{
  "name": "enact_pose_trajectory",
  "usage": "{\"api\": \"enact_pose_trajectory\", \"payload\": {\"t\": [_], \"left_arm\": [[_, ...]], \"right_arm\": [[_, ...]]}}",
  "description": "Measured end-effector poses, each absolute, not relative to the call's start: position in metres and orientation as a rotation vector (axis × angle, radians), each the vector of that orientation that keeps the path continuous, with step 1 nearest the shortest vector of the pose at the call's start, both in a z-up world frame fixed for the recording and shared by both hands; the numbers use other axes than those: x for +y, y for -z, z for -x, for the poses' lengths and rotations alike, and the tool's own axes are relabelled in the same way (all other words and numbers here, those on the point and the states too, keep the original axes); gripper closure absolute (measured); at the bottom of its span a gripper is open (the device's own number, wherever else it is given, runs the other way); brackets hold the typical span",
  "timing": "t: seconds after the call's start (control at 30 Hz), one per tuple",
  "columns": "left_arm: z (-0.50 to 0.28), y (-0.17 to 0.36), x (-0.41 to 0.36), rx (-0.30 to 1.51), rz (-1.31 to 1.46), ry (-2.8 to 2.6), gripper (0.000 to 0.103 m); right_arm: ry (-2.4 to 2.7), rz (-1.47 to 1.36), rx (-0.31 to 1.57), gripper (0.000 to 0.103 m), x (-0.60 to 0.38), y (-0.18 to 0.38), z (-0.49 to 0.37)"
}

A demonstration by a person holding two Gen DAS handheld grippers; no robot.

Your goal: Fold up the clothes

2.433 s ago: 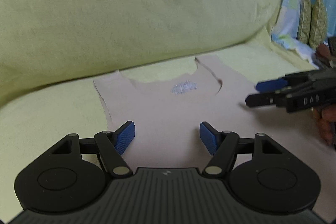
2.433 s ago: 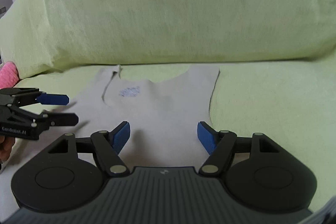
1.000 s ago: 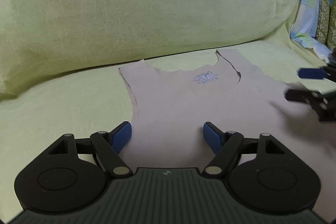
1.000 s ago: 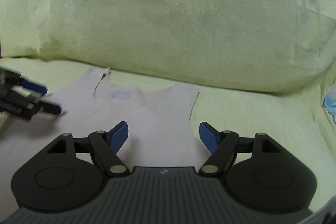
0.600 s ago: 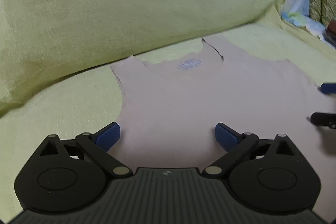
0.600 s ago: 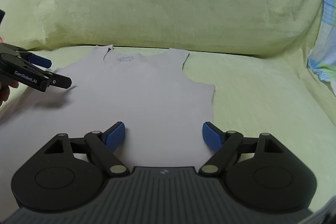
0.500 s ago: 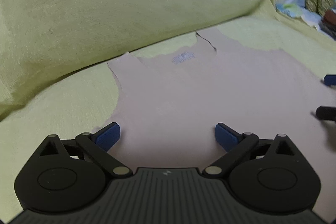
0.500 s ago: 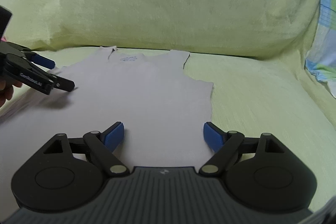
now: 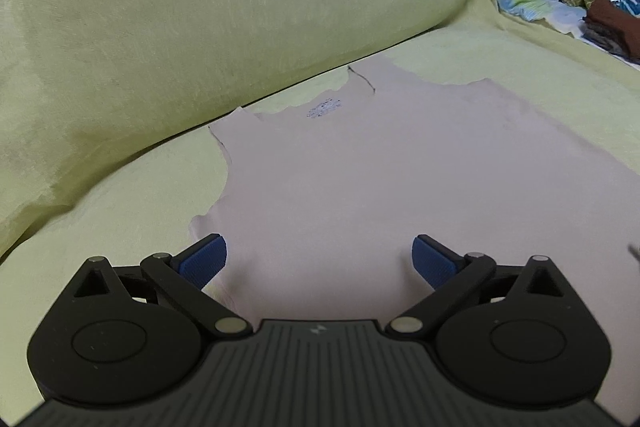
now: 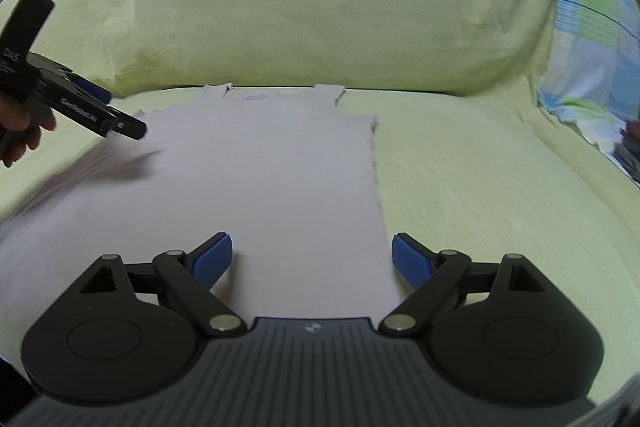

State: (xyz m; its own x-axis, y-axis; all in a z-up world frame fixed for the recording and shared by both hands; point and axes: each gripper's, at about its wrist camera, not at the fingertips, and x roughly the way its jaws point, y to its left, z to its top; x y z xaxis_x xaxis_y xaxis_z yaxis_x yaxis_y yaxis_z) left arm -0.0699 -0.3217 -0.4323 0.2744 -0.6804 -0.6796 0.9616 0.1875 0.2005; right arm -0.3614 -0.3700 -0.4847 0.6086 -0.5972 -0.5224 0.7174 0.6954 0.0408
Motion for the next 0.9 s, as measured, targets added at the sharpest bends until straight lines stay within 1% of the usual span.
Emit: {"api": "enact_pose_trajectory", "payload": {"t": [0.3,0.5,0.9], "left_arm": [[0.091,0.435,-0.291,0.538,-0.662,1.228,0.003],[0.109,0.446,-0.274,0.565,-0.673,1.233,0.003],[0.126,0.454,-0.251,0.594,-0.651,1.222,0.003]], "right_arm": [[0.798,-0.323,0.501,0.018,-0.359,0.49,0.401],[0.798,-0.365,0.505,0.018,-0.357,0.494,0.416],[0.775,-0.373,0.51,0.018,-0.355,0.495,0.419]]}}
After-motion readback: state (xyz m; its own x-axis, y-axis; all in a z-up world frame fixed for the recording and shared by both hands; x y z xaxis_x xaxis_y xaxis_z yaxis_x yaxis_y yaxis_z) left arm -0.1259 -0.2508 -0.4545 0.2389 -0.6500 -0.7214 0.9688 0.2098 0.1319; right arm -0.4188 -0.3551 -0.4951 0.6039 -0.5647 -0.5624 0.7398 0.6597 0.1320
